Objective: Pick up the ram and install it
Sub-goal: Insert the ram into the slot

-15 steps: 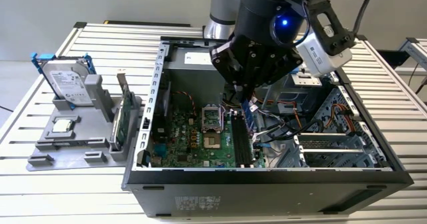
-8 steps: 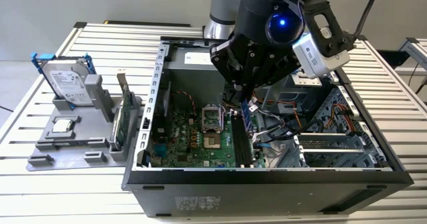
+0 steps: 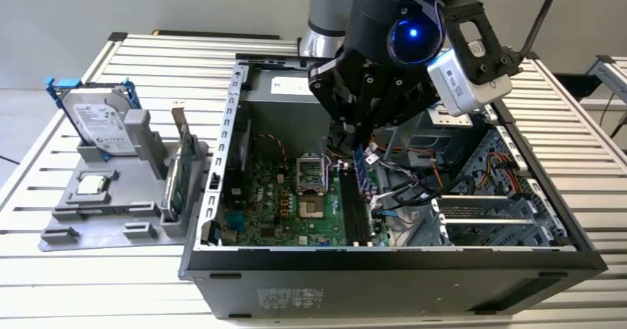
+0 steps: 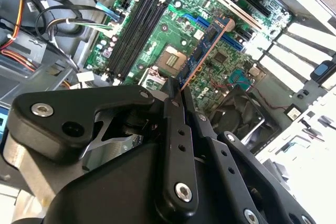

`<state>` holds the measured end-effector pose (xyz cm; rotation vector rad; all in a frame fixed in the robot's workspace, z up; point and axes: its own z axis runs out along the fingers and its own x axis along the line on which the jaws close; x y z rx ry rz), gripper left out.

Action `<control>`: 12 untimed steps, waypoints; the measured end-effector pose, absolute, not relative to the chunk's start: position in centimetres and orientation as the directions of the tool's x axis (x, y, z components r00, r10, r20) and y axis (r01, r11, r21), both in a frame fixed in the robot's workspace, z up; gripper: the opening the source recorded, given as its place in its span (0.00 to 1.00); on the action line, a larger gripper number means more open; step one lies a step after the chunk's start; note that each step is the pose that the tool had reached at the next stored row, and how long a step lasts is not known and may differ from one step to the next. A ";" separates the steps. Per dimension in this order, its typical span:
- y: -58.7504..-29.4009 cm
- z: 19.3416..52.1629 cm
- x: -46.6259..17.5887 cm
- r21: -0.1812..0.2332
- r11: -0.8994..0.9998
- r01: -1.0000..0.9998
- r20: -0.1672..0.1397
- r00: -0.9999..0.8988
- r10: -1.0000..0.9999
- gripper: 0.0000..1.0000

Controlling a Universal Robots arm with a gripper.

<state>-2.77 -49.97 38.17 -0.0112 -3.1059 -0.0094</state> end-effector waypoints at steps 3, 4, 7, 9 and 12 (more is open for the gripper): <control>-50.0 38.2 -2.8 0.006 1.000 0.008 0.036 -0.999 0.008 0.00; -50.0 38.2 -2.8 0.006 1.000 0.008 0.036 -0.999 0.008 0.00; -50.0 38.2 -2.7 0.006 1.000 0.008 0.036 -0.999 0.008 0.00; -50.0 38.2 -2.6 0.006 1.000 0.008 0.036 -0.999 0.008 0.00; -49.9 38.2 -2.3 0.006 1.000 0.008 0.036 -0.999 0.008 0.00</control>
